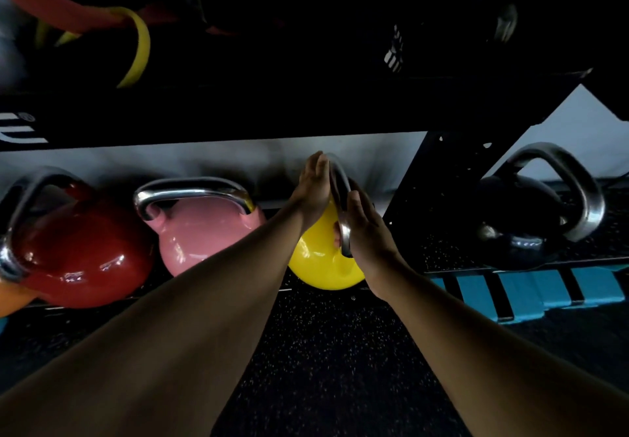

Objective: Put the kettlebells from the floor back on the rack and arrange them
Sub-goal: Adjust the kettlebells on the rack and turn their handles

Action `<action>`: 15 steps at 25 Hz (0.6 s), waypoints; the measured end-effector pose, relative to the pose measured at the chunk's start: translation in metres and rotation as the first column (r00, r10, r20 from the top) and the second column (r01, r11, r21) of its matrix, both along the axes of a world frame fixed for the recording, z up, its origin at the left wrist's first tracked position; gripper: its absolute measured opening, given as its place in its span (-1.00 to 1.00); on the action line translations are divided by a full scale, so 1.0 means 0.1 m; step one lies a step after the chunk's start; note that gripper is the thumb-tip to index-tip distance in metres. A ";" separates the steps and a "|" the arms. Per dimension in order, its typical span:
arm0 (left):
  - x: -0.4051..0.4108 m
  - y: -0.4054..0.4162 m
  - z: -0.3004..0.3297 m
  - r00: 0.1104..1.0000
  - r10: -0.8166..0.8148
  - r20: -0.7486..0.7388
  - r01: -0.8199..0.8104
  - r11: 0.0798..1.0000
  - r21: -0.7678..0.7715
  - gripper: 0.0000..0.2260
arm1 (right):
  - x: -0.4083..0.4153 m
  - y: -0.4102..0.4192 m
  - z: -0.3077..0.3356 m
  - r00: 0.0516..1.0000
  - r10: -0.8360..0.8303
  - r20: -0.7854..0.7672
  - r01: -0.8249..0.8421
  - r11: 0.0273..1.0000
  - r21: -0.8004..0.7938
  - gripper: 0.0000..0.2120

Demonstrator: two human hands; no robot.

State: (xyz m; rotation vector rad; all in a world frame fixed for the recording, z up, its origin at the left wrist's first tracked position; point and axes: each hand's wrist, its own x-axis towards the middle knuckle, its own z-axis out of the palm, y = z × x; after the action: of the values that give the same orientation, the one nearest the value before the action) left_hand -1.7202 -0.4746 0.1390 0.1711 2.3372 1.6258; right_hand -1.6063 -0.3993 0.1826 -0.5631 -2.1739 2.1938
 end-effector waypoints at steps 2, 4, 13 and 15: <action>-0.02 -0.02 -0.02 0.998 -0.018 -0.054 0.017 1.000 -0.026 -0.59 | 0.00 0.00 -0.04 1.000 -0.003 0.011 0.003 1.000 0.005 -0.60; -0.05 -0.03 -0.05 0.995 -0.056 -0.086 0.052 0.997 -0.053 -0.59 | -0.01 -0.03 -0.08 1.000 -0.021 0.022 0.021 1.000 -0.006 -0.60; -0.12 -0.05 -0.08 0.989 -0.094 -0.117 0.091 0.995 -0.035 -0.59 | -0.10 -0.22 -0.28 0.996 -0.093 -0.002 0.093 0.992 -0.086 -0.56; -0.13 -0.06 -0.10 0.988 -0.097 -0.119 0.091 0.995 -0.049 -0.59 | -0.11 -0.23 -0.30 0.997 -0.083 0.002 0.083 0.995 -0.052 -0.55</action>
State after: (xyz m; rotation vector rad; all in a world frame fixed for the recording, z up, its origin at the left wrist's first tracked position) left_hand -1.7332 -0.4809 0.1293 0.3753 2.4123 1.5585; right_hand -1.6170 -0.4226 0.1530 -0.6426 -2.0589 2.2131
